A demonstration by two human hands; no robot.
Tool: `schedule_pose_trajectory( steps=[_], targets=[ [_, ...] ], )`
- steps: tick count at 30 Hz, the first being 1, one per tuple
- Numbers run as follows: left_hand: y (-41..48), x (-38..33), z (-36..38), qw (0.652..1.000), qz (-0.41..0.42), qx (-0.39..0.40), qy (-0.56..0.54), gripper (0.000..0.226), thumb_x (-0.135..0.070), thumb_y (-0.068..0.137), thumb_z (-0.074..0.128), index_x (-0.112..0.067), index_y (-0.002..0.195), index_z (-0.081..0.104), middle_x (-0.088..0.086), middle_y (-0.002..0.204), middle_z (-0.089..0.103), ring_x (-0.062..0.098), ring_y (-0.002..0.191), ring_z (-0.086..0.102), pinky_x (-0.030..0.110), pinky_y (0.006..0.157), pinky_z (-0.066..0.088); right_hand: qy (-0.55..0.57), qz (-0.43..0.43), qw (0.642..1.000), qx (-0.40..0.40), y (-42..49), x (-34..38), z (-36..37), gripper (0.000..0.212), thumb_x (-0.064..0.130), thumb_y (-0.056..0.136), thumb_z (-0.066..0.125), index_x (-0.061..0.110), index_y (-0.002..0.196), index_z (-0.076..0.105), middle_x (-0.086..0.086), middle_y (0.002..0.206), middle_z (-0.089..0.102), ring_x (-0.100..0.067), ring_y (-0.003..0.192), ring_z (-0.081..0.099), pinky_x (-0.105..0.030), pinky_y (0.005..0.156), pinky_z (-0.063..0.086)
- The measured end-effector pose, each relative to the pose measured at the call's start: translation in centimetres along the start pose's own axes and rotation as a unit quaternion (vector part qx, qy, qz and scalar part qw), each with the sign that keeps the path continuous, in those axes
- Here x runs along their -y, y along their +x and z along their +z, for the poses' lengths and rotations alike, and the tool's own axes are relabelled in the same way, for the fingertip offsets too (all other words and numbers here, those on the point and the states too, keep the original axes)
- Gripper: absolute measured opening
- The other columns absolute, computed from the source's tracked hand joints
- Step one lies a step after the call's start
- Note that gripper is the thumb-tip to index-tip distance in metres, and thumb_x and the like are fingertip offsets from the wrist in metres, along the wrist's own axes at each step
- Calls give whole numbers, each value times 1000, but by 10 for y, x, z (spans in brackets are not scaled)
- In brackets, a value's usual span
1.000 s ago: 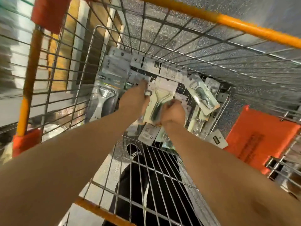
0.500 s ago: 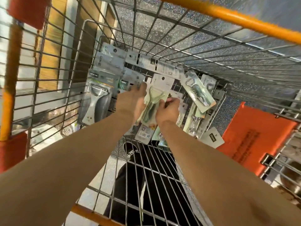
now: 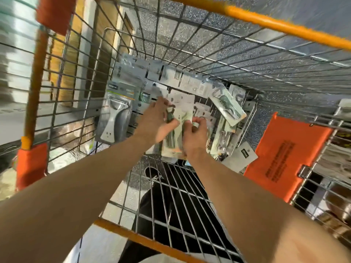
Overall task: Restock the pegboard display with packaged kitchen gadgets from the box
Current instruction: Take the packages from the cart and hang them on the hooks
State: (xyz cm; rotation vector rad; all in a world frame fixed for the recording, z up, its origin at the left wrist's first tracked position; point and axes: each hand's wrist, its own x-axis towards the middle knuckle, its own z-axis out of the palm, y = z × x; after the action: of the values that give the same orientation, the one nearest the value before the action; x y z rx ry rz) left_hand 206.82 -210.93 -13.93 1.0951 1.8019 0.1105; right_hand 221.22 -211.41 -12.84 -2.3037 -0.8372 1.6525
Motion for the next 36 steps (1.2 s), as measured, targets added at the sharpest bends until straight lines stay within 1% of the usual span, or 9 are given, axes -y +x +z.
schedule_pose_trajectory(
  steps=[2,5,8,12,19,23,27,30,36],
  targets=[
    [-1,-2,-1,999,-6,6,-39,58,-40,88,79,-26,136,49,-2,110,64,20,100,65,35,87,55,31,2,999,9,-7,9,-2,16,29,108,49,21,121,49,2,86,61,-1,56,57,-18,47,50],
    [-2,-8,-4,994,-20,8,-109,51,-42,92,79,-27,134,54,-8,107,67,6,90,64,19,77,52,72,-8,997,10,-10,15,-6,40,56,98,59,24,121,53,2,97,68,-15,81,68,-35,79,61],
    [1,-19,0,993,-13,0,-119,26,-38,100,70,-28,123,61,-19,100,64,0,84,63,7,64,44,49,-38,998,34,-11,16,-14,56,67,89,65,26,126,54,-4,101,67,-20,84,59,-37,80,53],
    [11,-38,11,970,-71,-66,-222,19,-32,105,62,-20,119,62,-1,102,72,28,92,73,37,80,63,70,-49,996,1,0,13,-37,5,34,104,59,32,106,54,2,101,71,-5,83,66,-25,83,58],
    [39,-73,40,968,-192,31,-157,64,-55,106,29,-14,149,52,18,156,50,40,141,48,51,119,37,113,-6,993,23,17,20,-61,33,39,105,56,14,126,59,2,80,58,-7,63,52,-10,54,44],
    [47,-79,46,973,-213,-2,-94,54,-41,113,27,-6,144,54,21,142,56,38,132,53,37,102,39,24,7,999,28,42,23,-72,63,74,97,38,22,117,68,-1,99,73,-19,91,69,-36,87,57],
    [59,-67,51,965,-213,30,-150,49,-29,115,24,-2,143,53,24,148,53,40,135,51,43,113,40,-278,-94,952,-92,91,26,-91,38,35,106,47,20,139,54,-7,136,58,-27,125,55,-42,104,51],
    [61,-63,48,961,-215,43,-169,55,-40,116,18,-12,152,48,18,150,52,35,140,47,42,117,34,-391,-80,916,-29,116,27,-97,70,24,97,65,24,158,30,-5,166,27,-32,154,21,-50,124,28],
    [54,-55,46,961,-202,55,-182,51,-43,115,26,-17,153,47,10,143,52,28,138,45,45,123,30,-448,-59,889,-77,114,0,-85,59,21,90,76,19,140,44,-13,149,38,-35,131,48,-49,98,56]
  ],
)
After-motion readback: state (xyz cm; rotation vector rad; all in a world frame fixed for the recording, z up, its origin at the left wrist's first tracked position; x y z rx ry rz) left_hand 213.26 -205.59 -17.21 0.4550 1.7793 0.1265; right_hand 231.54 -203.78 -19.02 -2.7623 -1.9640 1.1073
